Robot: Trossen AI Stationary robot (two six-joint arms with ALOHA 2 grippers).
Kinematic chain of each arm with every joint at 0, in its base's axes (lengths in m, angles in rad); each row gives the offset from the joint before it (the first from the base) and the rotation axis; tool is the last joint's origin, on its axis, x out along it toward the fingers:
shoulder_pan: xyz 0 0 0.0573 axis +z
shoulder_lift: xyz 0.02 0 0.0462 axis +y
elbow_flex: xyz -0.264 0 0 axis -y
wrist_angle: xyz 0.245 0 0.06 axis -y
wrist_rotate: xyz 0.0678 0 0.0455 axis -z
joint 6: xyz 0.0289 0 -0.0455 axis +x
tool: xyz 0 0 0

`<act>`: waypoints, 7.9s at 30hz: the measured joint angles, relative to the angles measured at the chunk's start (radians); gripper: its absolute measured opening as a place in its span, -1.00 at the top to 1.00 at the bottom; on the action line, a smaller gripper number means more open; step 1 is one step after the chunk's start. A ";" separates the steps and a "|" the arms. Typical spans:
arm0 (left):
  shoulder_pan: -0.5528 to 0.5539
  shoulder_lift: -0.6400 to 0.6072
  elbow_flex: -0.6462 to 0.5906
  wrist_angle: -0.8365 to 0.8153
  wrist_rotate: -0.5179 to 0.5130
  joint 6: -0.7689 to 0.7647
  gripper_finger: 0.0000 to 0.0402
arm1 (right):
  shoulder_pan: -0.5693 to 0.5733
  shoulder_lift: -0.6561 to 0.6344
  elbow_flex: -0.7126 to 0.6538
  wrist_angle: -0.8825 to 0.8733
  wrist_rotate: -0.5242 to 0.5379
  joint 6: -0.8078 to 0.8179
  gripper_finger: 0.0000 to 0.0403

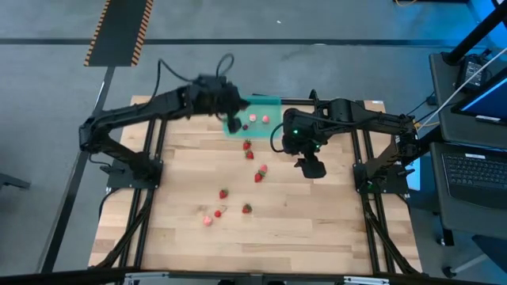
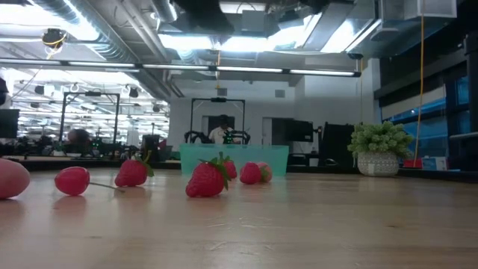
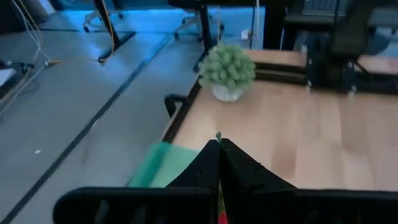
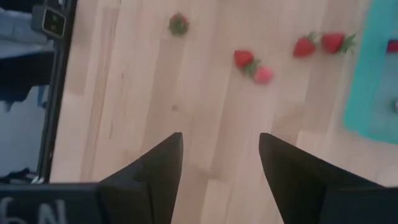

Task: Pick and placing Produce into tupperware
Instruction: Put the red strawberry into the green container

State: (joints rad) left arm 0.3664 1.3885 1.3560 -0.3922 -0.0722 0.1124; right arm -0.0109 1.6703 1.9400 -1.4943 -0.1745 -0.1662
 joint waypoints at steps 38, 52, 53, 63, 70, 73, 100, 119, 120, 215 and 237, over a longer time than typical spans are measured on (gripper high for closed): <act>0.325 0.481 -0.053 0.063 0.378 0.125 1.00 | -0.263 -0.144 0.000 -0.043 0.097 -0.106 -0.06; 0.331 0.481 -0.161 0.094 0.309 0.080 1.00 | -0.287 -0.141 0.000 -0.018 0.096 -0.105 -0.06; 0.331 0.481 -0.161 0.099 0.303 0.079 1.00 | -0.287 -0.141 0.000 -0.017 0.096 -0.105 -0.06; 0.331 0.547 -0.161 0.090 0.316 0.047 1.00 | -0.287 -0.141 0.000 -0.018 0.096 -0.105 -0.06; 0.320 0.559 -0.161 0.094 0.319 0.046 1.00 | -0.287 -0.141 0.000 -0.018 0.095 -0.105 -0.06; 0.320 0.559 -0.161 0.094 0.319 0.046 0.98 | -0.287 -0.141 0.000 -0.018 0.095 -0.105 -0.06; 0.311 0.412 -0.015 -0.040 0.271 0.027 0.21 | -0.287 -0.141 0.000 -0.047 0.095 -0.085 -0.06; -0.035 -0.092 -0.015 -0.492 0.041 -0.249 0.36 | -0.287 -0.141 0.000 -0.067 0.095 -0.045 -0.06; -0.069 -0.111 -0.015 -0.515 0.018 -0.277 0.37 | -0.287 -0.141 0.000 -0.065 0.095 -0.044 -0.06; -0.734 -0.215 -0.556 -0.205 -0.414 -0.895 0.69 | -0.031 0.248 -0.881 1.412 0.045 -0.054 -0.49; -0.734 -0.215 -0.555 -0.205 -0.414 -0.888 0.87 | -0.027 0.310 -0.849 1.428 0.043 -0.023 -0.01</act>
State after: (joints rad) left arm -0.3677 1.1732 0.8005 -0.5972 -0.4866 -0.7753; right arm -0.0380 1.9798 1.0912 -0.0666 -0.1320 -0.1888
